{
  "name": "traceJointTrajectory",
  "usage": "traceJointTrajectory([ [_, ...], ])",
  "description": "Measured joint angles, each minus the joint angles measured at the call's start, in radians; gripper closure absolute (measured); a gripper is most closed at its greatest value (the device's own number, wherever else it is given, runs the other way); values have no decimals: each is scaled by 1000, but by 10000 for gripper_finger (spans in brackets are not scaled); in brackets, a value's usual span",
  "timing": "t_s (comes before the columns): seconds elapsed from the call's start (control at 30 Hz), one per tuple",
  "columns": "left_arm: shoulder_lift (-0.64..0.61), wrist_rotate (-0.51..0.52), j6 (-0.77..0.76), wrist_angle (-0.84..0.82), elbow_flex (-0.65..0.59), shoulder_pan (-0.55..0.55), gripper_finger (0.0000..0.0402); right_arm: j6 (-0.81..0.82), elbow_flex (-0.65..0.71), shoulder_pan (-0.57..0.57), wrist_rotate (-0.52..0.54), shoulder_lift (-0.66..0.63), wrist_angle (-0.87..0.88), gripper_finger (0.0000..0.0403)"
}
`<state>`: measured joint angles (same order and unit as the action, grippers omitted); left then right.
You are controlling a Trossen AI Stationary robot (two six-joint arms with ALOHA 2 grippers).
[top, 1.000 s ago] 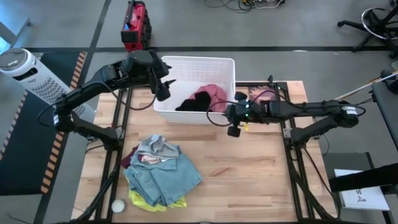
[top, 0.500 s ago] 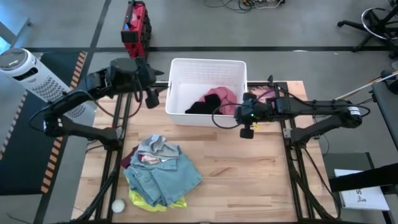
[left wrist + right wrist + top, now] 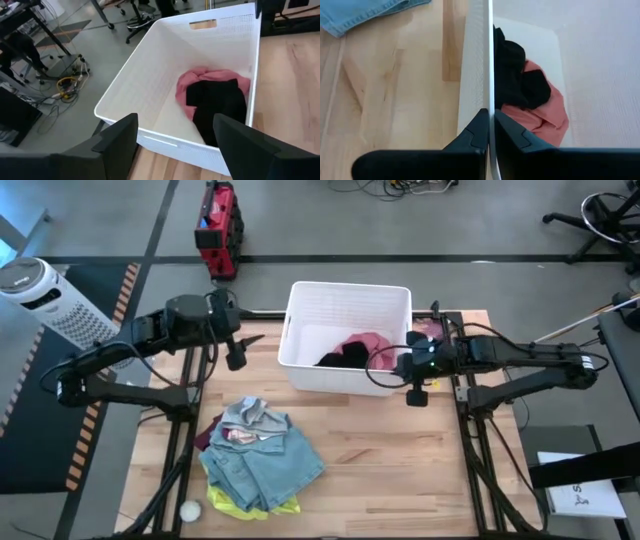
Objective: Sort clothes
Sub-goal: Adjust the white laundry bin
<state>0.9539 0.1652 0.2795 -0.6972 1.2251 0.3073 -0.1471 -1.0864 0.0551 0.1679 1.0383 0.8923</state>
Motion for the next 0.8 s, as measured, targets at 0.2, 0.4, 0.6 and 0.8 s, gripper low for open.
traceJointTrajectory([
  [0.2, -31, 0, -27, 5, -33, -15, 149, -80, 4, 29, 12, 18, -7, 401],
  [0.4, -45, 0, -36, 12, -72, -41, 161, -143, 9, 83, 19, 69, -21, 399],
  [0.6, -44, 1, -22, 22, -80, -57, 165, -120, 0, 87, 67, 72, -7, 352],
  [0.8, -40, 8, -7, 24, -81, -109, 167, -96, -97, 87, 132, 67, 7, 265],
])
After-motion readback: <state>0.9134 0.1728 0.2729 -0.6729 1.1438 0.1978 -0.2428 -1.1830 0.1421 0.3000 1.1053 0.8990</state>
